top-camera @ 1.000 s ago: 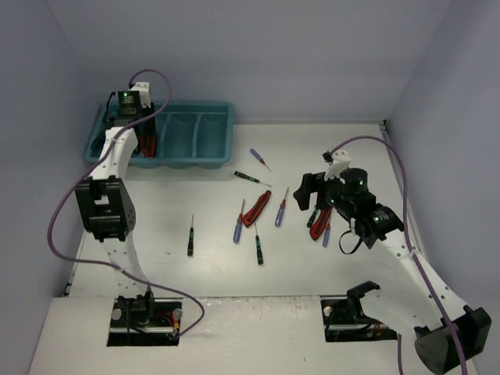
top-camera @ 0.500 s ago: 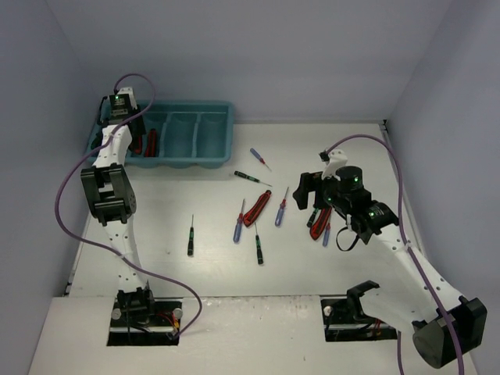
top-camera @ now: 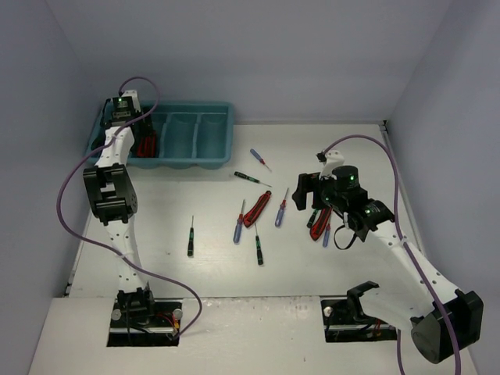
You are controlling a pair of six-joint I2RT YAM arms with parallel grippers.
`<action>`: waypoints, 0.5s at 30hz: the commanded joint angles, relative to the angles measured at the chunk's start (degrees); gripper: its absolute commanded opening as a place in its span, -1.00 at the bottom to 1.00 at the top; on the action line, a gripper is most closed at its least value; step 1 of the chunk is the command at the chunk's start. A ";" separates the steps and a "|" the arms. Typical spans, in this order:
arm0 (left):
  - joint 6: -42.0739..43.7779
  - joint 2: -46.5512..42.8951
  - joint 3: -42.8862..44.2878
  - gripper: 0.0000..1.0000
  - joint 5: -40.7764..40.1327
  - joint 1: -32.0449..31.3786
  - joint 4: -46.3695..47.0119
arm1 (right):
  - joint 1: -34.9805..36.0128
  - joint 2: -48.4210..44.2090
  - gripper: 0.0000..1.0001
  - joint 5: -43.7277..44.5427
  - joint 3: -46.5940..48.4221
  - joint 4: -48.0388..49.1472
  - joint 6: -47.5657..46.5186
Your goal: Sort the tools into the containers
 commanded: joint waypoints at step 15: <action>-4.68 -34.06 -28.95 0.41 20.19 -29.51 -0.47 | -0.40 -8.97 0.69 7.31 -1.45 2.05 3.19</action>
